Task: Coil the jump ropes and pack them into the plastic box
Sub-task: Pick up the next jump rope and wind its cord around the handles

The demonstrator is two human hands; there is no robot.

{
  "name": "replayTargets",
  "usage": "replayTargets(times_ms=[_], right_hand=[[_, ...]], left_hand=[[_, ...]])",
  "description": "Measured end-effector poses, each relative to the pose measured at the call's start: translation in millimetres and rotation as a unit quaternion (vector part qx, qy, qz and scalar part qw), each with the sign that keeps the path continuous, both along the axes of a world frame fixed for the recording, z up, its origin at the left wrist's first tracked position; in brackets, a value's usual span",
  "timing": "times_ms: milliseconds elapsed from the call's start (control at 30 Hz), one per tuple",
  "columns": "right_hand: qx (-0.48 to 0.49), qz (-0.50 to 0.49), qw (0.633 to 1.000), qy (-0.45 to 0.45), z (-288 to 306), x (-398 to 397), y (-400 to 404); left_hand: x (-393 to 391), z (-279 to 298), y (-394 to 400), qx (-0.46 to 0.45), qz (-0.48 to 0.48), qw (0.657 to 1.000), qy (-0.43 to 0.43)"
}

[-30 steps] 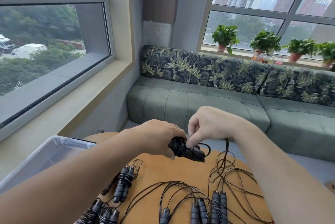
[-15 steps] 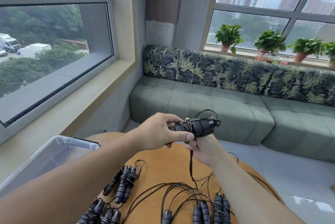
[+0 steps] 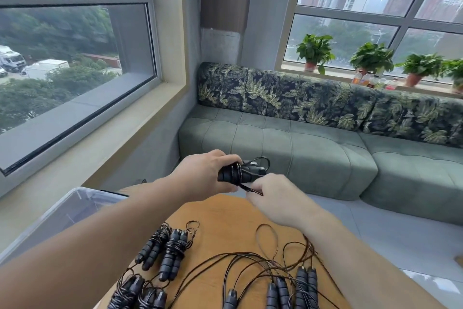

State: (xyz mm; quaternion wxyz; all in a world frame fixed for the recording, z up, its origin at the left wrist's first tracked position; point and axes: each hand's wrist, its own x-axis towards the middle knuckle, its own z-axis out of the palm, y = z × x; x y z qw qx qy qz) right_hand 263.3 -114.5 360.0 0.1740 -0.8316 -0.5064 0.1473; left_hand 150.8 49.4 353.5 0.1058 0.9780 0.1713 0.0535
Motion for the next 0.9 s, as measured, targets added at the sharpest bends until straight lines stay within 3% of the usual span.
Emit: replayTargets(times_ms=[133, 267, 433, 567, 633, 733, 800, 900], right_hand=[[-0.035, 0.069, 0.991, -0.112, 38.4, 3.1, -2.6], [-0.045, 0.117, 0.983, -0.134, 61.3, 9.4, 3.7], [-0.048, 0.147, 0.988, 0.014, 76.4, 29.1, 13.6], [0.009, 0.134, 0.969, 0.209, 67.2, 45.9, 14.3], [0.083, 0.091, 0.922, 0.368, 53.4, 53.5, 15.8], [0.148, 0.022, 0.799, 0.582, 23.7, 53.3, 24.3], [0.179, 0.012, 0.760, 0.625, 2.8, 45.9, 31.7], [0.236, -0.036, 0.712, 0.660, -16.8, 30.4, 37.2]], left_hand=[[-4.1, -4.2, 0.7, -0.015, -0.034, 0.999, 0.029], [-6.0, 3.4, -6.3, -0.028, -0.071, 0.996, 0.050], [-15.7, 10.6, -19.1, -0.089, -0.103, 0.989, 0.060], [-27.2, 19.2, -24.4, -0.328, -0.124, 0.937, 0.001], [-29.3, 26.2, -26.1, -0.418, -0.116, 0.900, -0.045], [-27.8, 34.1, -30.9, -0.494, -0.103, 0.857, -0.104], [-25.7, 36.0, -31.9, -0.519, -0.087, 0.841, -0.127], [-22.0, 33.3, -28.8, -0.515, -0.029, 0.847, -0.130]])
